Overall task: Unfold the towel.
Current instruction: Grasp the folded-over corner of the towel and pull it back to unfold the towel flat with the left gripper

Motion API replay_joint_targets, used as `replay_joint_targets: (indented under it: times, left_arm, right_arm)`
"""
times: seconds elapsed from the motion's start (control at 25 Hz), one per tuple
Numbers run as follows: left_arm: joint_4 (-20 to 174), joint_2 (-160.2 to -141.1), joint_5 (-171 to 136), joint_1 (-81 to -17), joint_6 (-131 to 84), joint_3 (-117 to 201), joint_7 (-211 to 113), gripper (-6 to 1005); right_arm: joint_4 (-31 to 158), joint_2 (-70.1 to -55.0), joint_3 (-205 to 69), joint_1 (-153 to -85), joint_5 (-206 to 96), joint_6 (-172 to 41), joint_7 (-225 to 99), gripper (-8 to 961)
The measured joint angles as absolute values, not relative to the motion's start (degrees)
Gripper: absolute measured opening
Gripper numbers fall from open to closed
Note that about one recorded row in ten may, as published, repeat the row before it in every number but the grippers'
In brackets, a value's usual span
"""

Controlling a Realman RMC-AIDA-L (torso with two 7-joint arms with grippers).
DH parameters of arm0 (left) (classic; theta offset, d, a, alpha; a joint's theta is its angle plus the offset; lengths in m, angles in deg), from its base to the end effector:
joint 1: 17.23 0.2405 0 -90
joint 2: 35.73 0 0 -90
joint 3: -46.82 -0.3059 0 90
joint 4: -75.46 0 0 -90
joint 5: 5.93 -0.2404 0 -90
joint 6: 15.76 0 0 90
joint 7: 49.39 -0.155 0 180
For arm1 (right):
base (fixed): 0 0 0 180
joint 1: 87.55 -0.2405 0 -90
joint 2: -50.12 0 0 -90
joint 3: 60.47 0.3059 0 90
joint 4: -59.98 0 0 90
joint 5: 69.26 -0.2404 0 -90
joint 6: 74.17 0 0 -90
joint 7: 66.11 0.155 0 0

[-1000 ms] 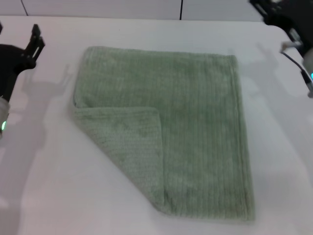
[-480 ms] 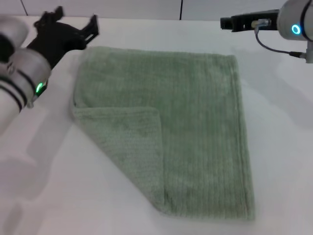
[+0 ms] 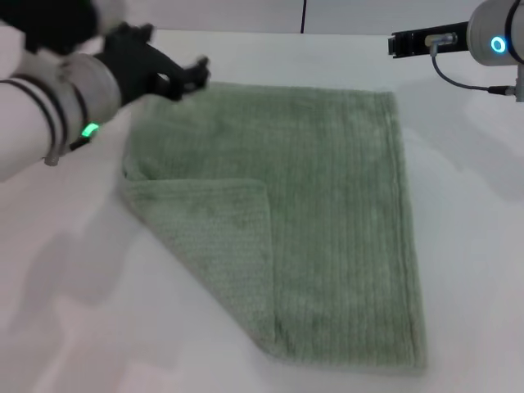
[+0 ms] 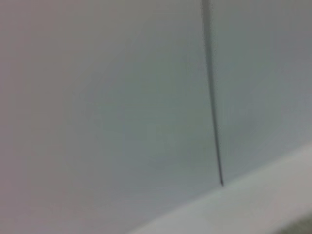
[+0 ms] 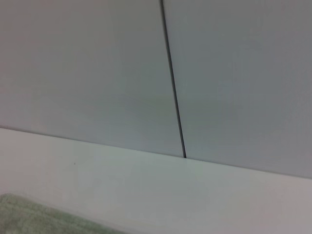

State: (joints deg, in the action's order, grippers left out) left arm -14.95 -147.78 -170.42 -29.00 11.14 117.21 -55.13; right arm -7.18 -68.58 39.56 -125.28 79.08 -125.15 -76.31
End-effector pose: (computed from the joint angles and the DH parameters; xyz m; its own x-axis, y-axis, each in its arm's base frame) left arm -0.2116 0.4024 -0.0330 0.9039 0.2871 0.3172 0.4214 -0.4694 -0.7759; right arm 0.1926 0.5012 -0.0279 0.6141 -0.6636 -0.4272 -0.7572 -0.3425 -0.5562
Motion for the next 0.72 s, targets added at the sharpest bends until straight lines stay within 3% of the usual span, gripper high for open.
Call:
replay_joint_targets:
  times: [0.16,0.44,0.72]
  left_arm:
    - [-16.8,-153.89,-167.53,-32.56,28.09,122.33,-68.5,815]
    - [-17.51,-153.84,-163.41,-36.28,36.36,122.62,-70.79,811]
    - [-15.74,-154.16,-163.25,-41.16,45.22,121.29,-67.95,806]
  right_arm:
    - [-3.81,-68.24,41.66,-128.38,79.33,-128.71,-76.27,136]
    - [2.75,-67.51,44.59,-132.84,79.63,-131.91,-77.86,-3]
    - [8.65,-67.32,44.72,-136.4,80.5,-133.38,-78.03,-1]
